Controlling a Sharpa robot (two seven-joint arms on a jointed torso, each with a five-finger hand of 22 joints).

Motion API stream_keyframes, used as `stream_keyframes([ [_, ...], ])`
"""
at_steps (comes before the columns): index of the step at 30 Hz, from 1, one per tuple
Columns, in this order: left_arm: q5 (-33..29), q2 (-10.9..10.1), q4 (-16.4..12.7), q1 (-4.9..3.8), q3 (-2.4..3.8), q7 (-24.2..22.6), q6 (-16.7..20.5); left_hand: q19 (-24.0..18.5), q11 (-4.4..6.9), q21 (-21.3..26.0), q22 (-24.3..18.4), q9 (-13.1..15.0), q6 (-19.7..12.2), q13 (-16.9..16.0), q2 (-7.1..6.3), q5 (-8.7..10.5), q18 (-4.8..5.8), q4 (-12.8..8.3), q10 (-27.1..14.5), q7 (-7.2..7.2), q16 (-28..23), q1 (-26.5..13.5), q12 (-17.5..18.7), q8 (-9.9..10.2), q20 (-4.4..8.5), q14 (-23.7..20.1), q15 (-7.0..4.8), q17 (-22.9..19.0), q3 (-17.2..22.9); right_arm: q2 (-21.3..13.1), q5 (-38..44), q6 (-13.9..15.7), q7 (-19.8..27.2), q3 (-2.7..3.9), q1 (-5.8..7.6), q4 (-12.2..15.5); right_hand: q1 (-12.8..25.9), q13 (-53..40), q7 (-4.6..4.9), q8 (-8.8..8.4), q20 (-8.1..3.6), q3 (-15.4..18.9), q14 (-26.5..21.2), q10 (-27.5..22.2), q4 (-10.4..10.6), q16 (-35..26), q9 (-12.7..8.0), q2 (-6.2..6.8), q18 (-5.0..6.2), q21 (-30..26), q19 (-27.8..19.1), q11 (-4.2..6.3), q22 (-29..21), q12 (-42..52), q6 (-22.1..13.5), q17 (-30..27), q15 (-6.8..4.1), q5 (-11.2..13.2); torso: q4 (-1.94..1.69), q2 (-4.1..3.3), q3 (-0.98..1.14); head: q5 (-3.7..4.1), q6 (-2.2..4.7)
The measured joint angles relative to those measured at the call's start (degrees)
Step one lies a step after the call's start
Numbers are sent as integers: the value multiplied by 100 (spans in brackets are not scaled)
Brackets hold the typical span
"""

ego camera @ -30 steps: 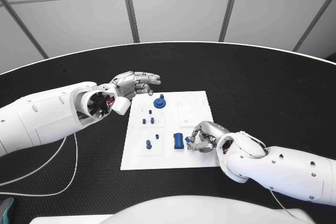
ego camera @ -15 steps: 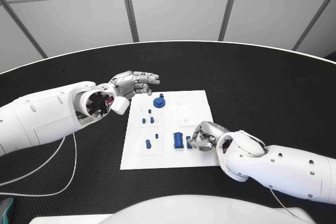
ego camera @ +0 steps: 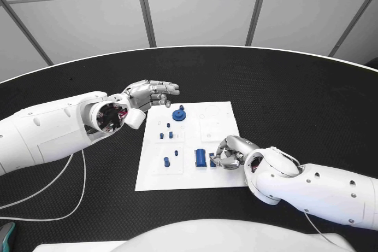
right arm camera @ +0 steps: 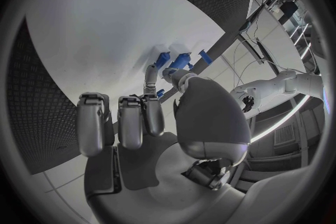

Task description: Assemble the parts on the task board

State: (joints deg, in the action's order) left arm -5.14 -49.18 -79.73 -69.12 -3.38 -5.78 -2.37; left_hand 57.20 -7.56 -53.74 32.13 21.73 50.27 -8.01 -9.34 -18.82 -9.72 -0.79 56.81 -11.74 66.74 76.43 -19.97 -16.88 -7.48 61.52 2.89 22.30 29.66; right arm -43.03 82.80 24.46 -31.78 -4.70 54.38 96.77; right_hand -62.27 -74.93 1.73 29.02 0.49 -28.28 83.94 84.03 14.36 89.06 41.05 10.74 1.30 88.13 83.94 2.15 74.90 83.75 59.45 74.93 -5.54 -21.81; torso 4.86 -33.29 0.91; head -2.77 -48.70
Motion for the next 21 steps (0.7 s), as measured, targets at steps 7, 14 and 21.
stream_keyframes([
  [7, 0, -17, -11, 0, 0, -9, 6, 0, 0, 0, -6, 0, -22, 0, 0, 0, 0, 0, 0, -21, 0, 0, 0, 0, 0, 0, 0, 0, 0, -241, 0, -2, 278, -3, 0, 247, 56, 0, 0, 49, 0, 111, 0, 0, 41, 0, 19, 34, 0, -16, 0, 0, 0, 0, 0, 0, 0, 541, 1, 2, 7, -12, 8],
  [14, 0, -8, -6, 0, 0, -13, -4, 0, 0, 0, -5, 1, -22, -1, 0, 0, 0, 0, 0, -22, 0, 0, 0, 0, 0, 0, 0, 0, 0, -296, 0, -115, 333, -8, -1, 248, -37, 1, -21, 61, 0, 156, 0, 0, -4, 0, 19, 127, 0, -28, 0, 0, 0, -1, -21, -1, 0, 759, 4, 5, 7, -18, 10],
  [21, 0, -6, -5, 0, 0, -16, -8, 0, 0, 0, -5, 1, -22, -1, 0, 0, 0, 0, 0, -22, 0, 0, 0, 0, 0, 0, 0, 0, 0, -256, 0, -166, 320, -11, -1, 151, -169, 1, -21, 61, 1, 145, 19, 0, -62, 0, 18, 106, 0, -28, 0, 0, 0, -4, -21, -1, -19, 812, -3, 5, 5, -3, 6],
])
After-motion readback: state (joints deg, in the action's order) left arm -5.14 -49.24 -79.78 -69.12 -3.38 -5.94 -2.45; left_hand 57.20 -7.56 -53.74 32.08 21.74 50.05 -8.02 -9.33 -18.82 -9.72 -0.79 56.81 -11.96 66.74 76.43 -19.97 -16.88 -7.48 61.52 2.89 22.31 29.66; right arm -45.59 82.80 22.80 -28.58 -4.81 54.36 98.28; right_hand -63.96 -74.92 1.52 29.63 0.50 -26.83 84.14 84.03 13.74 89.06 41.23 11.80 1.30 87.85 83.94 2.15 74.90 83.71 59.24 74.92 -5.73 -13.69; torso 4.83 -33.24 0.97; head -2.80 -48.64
